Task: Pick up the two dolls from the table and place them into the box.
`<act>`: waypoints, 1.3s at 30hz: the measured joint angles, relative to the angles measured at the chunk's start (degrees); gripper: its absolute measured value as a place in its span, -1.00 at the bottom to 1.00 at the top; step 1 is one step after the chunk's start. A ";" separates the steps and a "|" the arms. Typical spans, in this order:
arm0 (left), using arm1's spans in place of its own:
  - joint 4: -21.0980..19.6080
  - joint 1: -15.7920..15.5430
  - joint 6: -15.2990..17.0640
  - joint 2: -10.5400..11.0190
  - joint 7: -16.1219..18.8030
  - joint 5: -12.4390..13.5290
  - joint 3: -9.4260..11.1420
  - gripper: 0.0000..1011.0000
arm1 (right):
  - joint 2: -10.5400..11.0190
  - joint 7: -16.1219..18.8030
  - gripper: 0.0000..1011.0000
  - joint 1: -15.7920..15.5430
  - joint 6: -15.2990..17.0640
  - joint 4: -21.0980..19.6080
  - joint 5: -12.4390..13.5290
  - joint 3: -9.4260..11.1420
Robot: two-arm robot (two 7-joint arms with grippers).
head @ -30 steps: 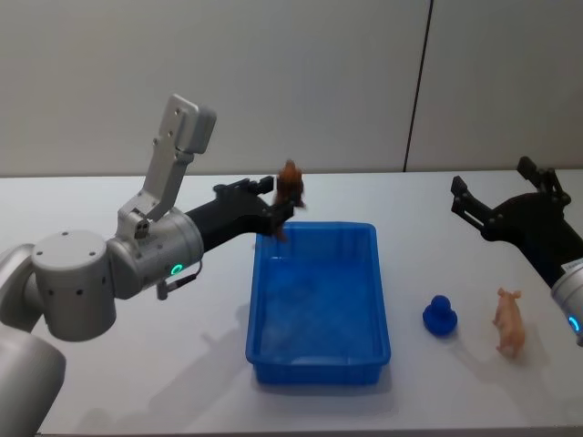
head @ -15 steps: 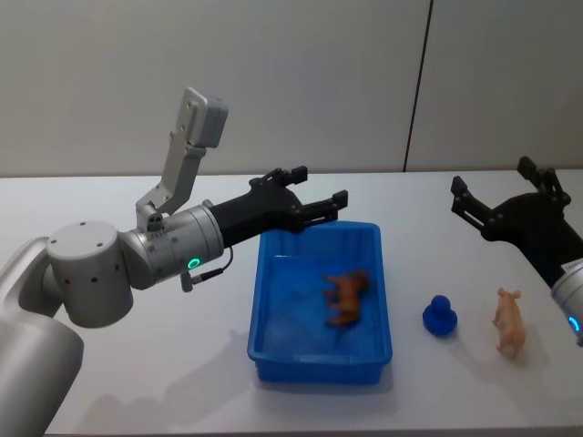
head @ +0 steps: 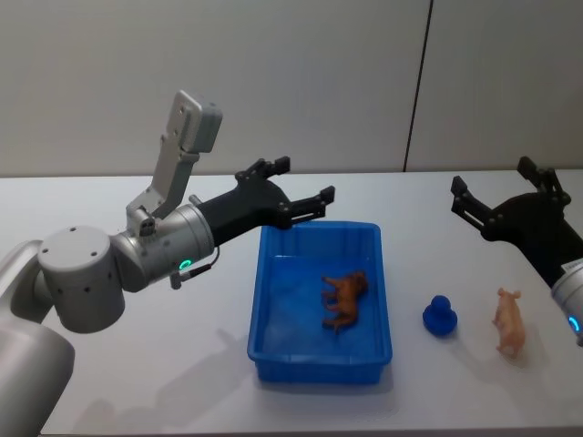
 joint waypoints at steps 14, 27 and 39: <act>-3.86 3.18 -3.38 2.20 11.26 6.27 -0.49 0.98 | 0.00 0.00 0.98 0.00 0.00 0.00 0.00 0.00; -6.48 5.87 -5.17 3.63 23.08 13.30 -0.87 0.98 | 0.03 -2.83 0.98 -0.74 1.97 0.01 1.00 0.57; -7.66 7.35 -6.15 4.48 29.79 17.67 -1.24 0.98 | 0.00 -9.99 0.98 -2.74 7.57 -0.09 3.67 1.76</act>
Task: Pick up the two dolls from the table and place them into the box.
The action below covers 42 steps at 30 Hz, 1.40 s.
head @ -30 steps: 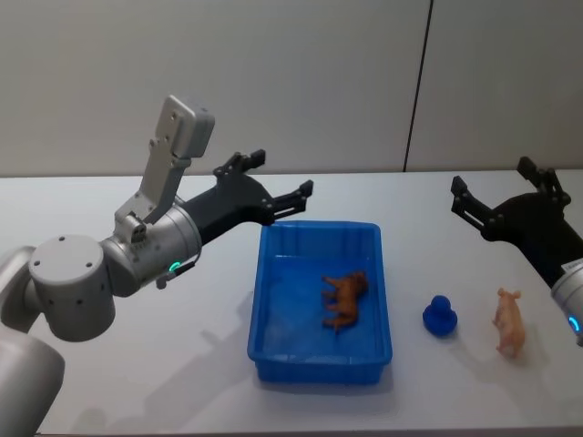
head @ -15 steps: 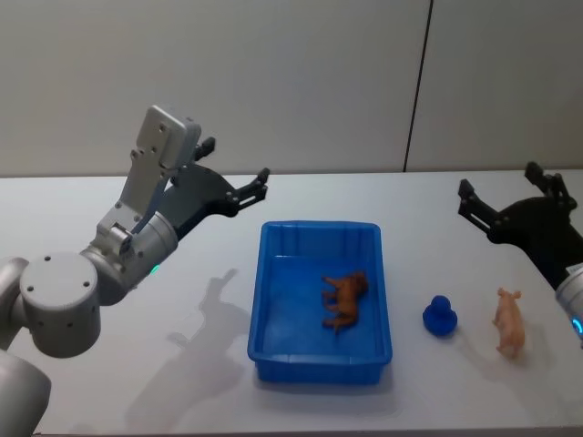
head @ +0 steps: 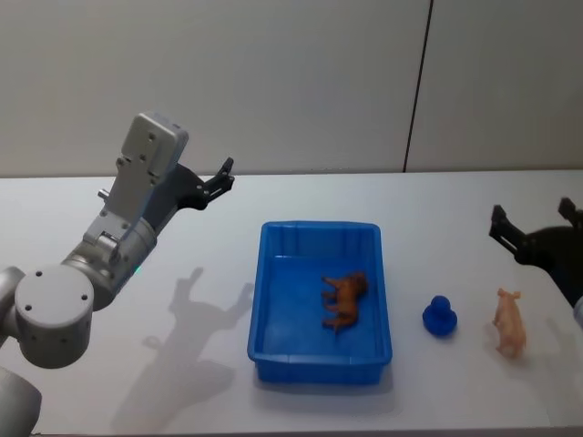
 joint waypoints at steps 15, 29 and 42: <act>-0.48 0.58 -0.38 0.35 2.71 1.79 -0.14 0.98 | -1.16 -6.17 0.98 -2.16 4.72 1.61 2.40 0.52; -0.60 0.77 -0.50 0.43 3.55 2.34 -0.21 0.98 | -3.12 -7.77 0.98 -2.38 6.70 6.07 2.62 -0.11; -0.67 0.84 -0.56 0.49 3.82 2.49 -0.21 0.98 | -5.06 -6.95 0.98 -0.91 7.02 12.05 2.09 -0.68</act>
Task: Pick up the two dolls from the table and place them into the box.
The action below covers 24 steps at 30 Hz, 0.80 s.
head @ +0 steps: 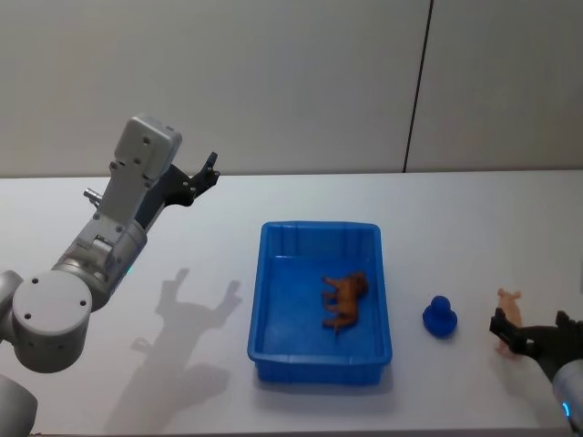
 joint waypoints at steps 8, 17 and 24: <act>0.00 0.02 0.00 0.00 0.06 0.06 0.00 0.98 | -0.97 0.88 0.93 1.19 -0.46 3.01 -0.41 -0.16; 0.00 0.02 0.01 0.00 0.11 0.08 0.01 0.98 | -2.01 2.25 0.55 2.80 -1.00 6.40 -1.01 -0.36; 0.01 0.02 0.01 0.00 0.11 0.08 0.01 0.98 | -2.67 2.92 0.08 3.76 -1.22 8.13 -1.26 -0.45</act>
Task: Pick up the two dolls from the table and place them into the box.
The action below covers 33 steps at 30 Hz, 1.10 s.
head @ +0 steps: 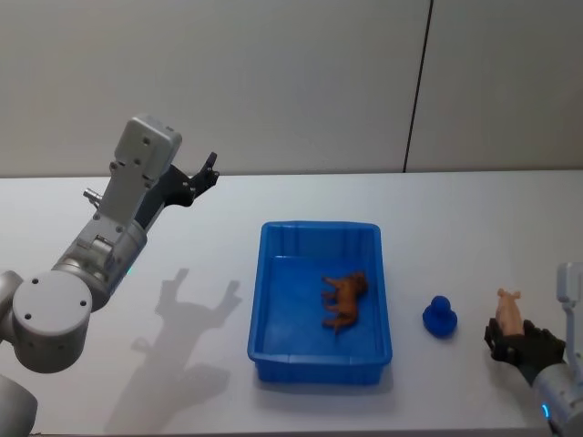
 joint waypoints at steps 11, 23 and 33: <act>0.00 0.00 0.00 0.00 0.00 0.00 0.00 0.98 | -0.69 0.10 -0.27 0.66 -0.41 0.24 0.29 0.06; 0.00 0.00 0.00 -0.01 0.00 -0.01 0.00 0.98 | -1.03 3.44 -0.27 0.96 -3.14 -3.15 -1.22 -0.30; 0.00 0.00 0.00 0.00 -0.01 -0.01 0.00 0.98 | -1.55 9.40 -0.27 1.72 -5.59 -5.56 -2.72 -1.19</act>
